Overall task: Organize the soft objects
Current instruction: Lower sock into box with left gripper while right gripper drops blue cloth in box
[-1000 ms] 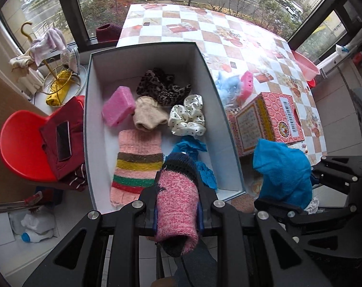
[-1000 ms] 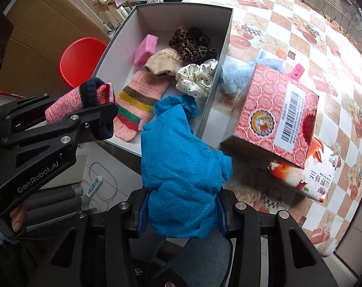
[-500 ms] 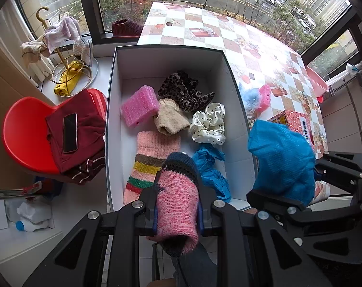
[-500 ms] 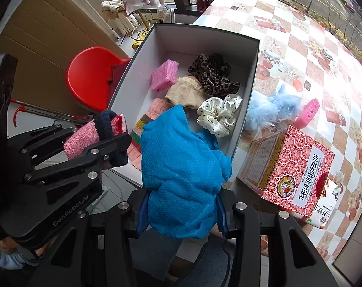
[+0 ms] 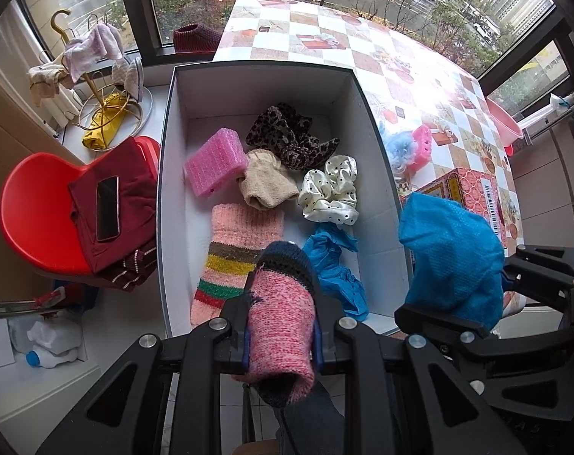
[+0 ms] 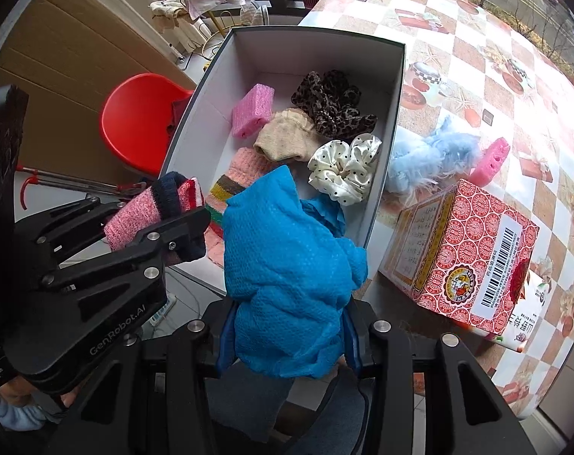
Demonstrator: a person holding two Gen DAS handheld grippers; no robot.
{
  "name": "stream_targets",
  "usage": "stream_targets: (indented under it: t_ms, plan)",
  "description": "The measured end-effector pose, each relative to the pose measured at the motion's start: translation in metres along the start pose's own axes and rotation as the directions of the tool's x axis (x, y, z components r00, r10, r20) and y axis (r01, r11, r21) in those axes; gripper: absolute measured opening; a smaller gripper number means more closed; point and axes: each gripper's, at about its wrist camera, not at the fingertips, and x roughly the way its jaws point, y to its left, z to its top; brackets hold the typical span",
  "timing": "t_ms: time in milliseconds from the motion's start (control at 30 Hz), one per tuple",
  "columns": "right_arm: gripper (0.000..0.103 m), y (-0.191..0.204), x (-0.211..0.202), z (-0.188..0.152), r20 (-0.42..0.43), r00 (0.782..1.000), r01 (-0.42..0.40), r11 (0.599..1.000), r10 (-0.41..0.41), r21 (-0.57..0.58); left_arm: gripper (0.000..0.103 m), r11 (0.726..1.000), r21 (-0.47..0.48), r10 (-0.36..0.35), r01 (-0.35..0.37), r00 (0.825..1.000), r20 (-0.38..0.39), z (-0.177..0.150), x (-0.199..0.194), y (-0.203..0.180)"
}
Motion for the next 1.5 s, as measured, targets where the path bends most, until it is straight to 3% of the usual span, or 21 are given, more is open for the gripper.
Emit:
stream_targets:
  t_ms: [900, 1500]
  plan:
    - [0.046, -0.002, 0.007, 0.013, -0.002, 1.0, 0.01, 1.0, -0.01, 0.003, 0.025, 0.999, -0.027, 0.017, -0.018, 1.0, -0.021, 0.005, 0.012, 0.008]
    - [0.046, -0.008, 0.006, 0.063, 0.037, 0.999, 0.02, 0.999, -0.022, 0.032, 0.025, 0.997, -0.06, 0.054, -0.055, 0.998, -0.008, 0.038, 0.027, 0.015]
